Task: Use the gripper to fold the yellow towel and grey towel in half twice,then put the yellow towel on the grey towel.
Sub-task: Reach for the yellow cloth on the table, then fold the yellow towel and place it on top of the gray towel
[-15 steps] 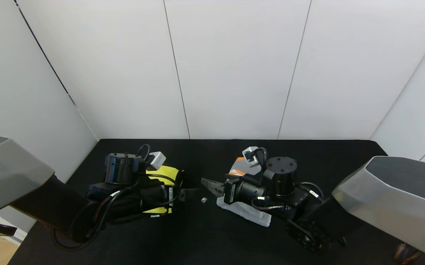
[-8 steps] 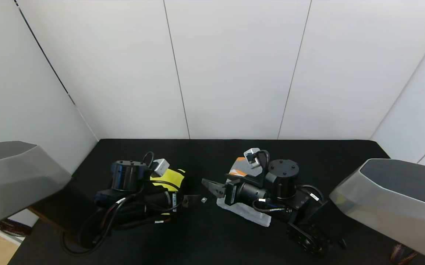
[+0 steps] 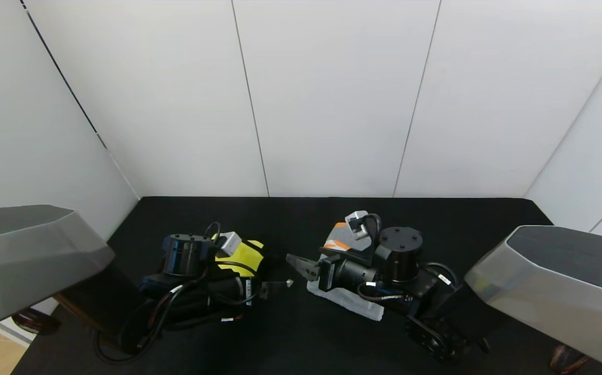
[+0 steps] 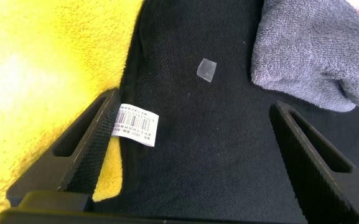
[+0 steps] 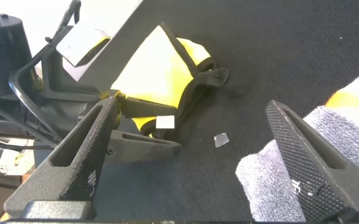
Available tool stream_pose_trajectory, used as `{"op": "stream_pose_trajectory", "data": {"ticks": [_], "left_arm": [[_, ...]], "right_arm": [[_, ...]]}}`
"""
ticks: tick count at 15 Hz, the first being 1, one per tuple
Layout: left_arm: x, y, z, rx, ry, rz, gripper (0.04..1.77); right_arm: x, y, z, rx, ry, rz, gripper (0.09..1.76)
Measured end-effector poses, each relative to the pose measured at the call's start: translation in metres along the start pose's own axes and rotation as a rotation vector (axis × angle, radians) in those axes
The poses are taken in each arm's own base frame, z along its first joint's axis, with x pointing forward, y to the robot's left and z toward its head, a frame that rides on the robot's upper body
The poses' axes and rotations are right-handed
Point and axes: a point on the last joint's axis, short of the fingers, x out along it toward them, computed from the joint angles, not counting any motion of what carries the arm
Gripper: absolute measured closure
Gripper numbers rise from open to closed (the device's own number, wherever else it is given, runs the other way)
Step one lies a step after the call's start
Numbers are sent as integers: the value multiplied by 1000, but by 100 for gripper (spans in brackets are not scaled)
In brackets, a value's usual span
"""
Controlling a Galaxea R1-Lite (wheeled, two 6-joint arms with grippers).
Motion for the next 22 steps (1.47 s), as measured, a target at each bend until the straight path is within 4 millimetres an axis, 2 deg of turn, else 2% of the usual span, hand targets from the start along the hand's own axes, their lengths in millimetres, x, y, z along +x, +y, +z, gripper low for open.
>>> {"op": "stream_pose_trajectory", "data": {"ticks": [4,6,10,12,14,17,20,22], "left_arm": [[-1,1,1,-3,-5,5,11],[-8,1,7,-3,-28,9,11],[-40,2,37,13,-159,26,10],[-58,9,50,12,-225,54,10],[-73,27,59,-8,-269,115,10],[-91,69,65,-38,-308,234,10],[-93,105,65,-74,-312,303,9],[-90,117,61,-96,-299,298,9]], "right_arm": [[0,0,0,-1,0,0,14],[0,0,0,-2,0,0,14],[1,0,-2,0,7,2,14],[2,2,-4,1,16,4,14],[6,3,-6,7,47,5,14],[19,5,-10,33,177,-41,14],[37,12,3,45,237,-90,14],[51,23,17,43,245,-105,14]]}}
